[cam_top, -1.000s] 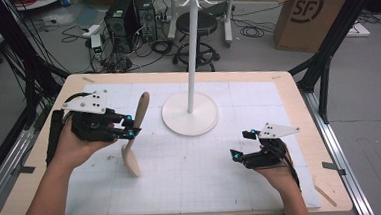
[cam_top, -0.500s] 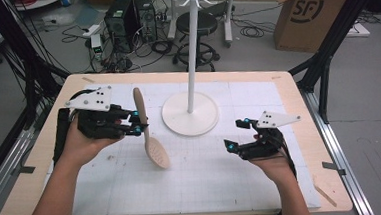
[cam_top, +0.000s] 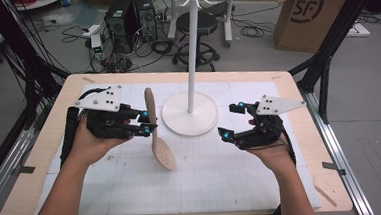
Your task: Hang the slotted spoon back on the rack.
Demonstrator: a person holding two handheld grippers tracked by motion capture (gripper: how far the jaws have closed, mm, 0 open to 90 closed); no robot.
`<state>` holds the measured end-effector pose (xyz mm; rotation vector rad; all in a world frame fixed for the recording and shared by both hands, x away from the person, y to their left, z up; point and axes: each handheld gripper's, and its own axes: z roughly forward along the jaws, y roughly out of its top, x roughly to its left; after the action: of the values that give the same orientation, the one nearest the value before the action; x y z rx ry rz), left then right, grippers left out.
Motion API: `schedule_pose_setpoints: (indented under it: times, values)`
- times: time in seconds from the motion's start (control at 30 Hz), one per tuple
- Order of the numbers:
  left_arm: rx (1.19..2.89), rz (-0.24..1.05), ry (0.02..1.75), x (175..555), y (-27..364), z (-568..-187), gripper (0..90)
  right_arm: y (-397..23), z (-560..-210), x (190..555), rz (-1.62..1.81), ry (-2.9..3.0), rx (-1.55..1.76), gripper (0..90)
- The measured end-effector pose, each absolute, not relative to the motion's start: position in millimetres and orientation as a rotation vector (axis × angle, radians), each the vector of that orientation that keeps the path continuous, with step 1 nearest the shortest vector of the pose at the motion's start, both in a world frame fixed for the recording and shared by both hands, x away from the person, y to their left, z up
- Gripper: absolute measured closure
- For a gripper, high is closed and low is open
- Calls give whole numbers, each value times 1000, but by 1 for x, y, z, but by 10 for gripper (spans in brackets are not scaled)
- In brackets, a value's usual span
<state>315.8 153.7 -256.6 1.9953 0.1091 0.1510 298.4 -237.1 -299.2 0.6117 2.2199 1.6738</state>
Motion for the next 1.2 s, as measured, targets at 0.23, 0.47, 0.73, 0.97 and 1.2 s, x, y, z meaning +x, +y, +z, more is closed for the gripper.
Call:
schedule_pose_setpoints:
  times: [0.23,0.47,0.73,0.97,1.2]
  values:
    - [1997,140,87,314,146,-254,744,-225,-277,298,1676,2216,542,159]
    - [2003,131,70,313,136,-251,744,-211,-265,300,1706,2221,488,159]
    - [2006,83,13,312,119,-252,744,-191,-256,299,1787,2254,388,165]
    - [2014,61,-1,313,106,-255,744,-181,-252,299,1856,2259,333,174]
    - [2020,57,-3,312,100,-255,743,-166,-249,300,1923,2277,271,221]
